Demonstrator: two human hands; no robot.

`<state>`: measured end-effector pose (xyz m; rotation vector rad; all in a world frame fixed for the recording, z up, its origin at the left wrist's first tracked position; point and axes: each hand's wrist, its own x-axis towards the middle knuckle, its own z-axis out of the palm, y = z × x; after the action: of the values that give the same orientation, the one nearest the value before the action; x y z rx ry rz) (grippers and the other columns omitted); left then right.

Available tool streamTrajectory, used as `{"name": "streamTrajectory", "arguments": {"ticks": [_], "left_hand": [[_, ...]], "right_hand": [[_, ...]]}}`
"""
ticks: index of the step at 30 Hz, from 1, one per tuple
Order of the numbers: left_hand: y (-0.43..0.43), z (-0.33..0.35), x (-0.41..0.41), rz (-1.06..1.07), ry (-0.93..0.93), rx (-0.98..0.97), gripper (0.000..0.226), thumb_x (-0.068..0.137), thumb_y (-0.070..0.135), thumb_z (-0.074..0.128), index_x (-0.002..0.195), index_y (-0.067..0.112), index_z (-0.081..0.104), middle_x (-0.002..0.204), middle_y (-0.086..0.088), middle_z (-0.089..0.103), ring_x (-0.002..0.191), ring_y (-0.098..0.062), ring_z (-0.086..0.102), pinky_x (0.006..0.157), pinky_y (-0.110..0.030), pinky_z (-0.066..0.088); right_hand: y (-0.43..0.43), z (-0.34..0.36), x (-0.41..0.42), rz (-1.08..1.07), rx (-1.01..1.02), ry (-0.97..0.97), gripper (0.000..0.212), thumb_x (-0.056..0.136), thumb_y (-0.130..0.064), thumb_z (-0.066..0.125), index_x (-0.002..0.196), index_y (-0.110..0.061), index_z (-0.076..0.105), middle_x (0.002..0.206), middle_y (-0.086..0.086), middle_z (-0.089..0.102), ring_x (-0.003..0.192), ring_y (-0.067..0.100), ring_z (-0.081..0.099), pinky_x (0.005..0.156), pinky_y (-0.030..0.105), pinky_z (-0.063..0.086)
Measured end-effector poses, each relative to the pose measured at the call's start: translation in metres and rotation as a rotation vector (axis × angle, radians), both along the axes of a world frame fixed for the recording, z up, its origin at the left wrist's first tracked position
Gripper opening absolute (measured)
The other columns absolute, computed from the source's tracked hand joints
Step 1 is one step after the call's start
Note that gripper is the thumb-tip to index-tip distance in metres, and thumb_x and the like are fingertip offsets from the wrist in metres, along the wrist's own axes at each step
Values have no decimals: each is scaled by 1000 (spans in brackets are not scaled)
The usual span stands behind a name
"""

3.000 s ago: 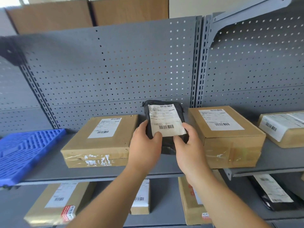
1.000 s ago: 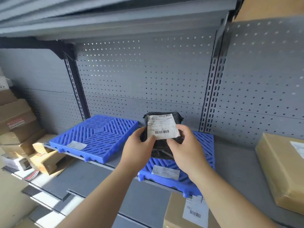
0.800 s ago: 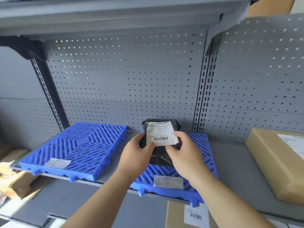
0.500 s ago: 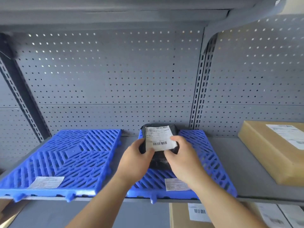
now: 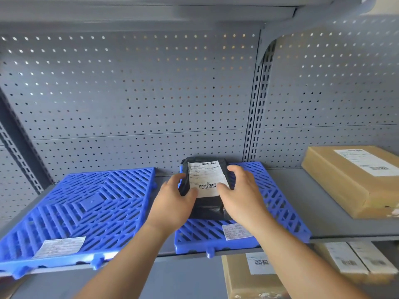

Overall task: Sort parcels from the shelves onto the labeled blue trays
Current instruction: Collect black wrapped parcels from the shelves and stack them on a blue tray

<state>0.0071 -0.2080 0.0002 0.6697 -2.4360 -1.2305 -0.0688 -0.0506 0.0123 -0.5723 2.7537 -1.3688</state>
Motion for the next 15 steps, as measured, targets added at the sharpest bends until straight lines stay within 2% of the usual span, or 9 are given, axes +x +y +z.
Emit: {"name": "streamTrajectory", "arguments": {"ticks": [2, 3, 5, 6, 7, 9, 13, 15], "left_hand": [[1, 3, 1, -7, -1, -52, 55, 95, 41, 59, 148, 31, 45, 146, 6, 48, 96, 4, 57, 61, -1, 41], [2, 4, 1, -5, 13, -90, 55, 95, 40, 60, 147, 30, 45, 147, 6, 45, 104, 2, 54, 73, -3, 43], [5, 4, 0, 2, 71, -175, 53, 94, 39, 60, 145, 31, 48, 146, 5, 46, 126, -11, 48, 100, -25, 46], [7, 5, 0, 1, 88, -206, 53, 93, 40, 60, 144, 31, 49, 145, 4, 48, 131, -16, 45, 107, -36, 44], [10, 7, 1, -3, 94, -235, 53, 93, 41, 60, 143, 30, 49, 144, 3, 48, 132, -20, 44, 109, -43, 43], [18, 13, 0, -17, 87, -297, 52, 94, 42, 59, 143, 28, 50, 145, 1, 48, 132, -25, 46, 108, -48, 43], [41, 22, -4, -45, 67, -441, 50, 95, 45, 57, 142, 27, 51, 144, 1, 49, 130, -29, 47, 107, -48, 40], [58, 25, -7, -67, 59, -484, 50, 95, 46, 56, 142, 27, 51, 146, 2, 49, 132, -28, 45, 108, -46, 37]], "right_hand": [[0, 1, 1, 4, 9, 20, 56, 98, -35, 53, 150, -30, 34, 152, -4, 33, 137, 19, 39, 110, 37, 37], [1, 2, 2, 8, 16, 29, 55, 98, -35, 53, 150, -30, 35, 153, -4, 33, 139, 19, 37, 110, 36, 36], [2, 4, 5, 15, 35, 55, 55, 99, -34, 52, 150, -29, 35, 152, -4, 34, 141, 18, 34, 109, 33, 32], [4, 5, 7, 18, 47, 75, 55, 99, -34, 52, 151, -29, 36, 152, -4, 35, 141, 17, 34, 109, 31, 31], [5, 6, 9, 15, 59, 95, 55, 99, -33, 53, 151, -28, 36, 152, -4, 36, 140, 17, 34, 109, 30, 30], [11, 8, 11, 2, 83, 131, 57, 98, -34, 53, 152, -27, 37, 152, -5, 38, 140, 17, 35, 111, 32, 31], [34, 10, 15, -39, 125, 212, 56, 99, -32, 53, 152, -23, 39, 155, -5, 40, 141, 17, 34, 113, 32, 29], [50, 11, 16, -66, 163, 247, 55, 98, -31, 53, 151, -23, 41, 154, -4, 42, 140, 20, 37, 113, 36, 33]]}}
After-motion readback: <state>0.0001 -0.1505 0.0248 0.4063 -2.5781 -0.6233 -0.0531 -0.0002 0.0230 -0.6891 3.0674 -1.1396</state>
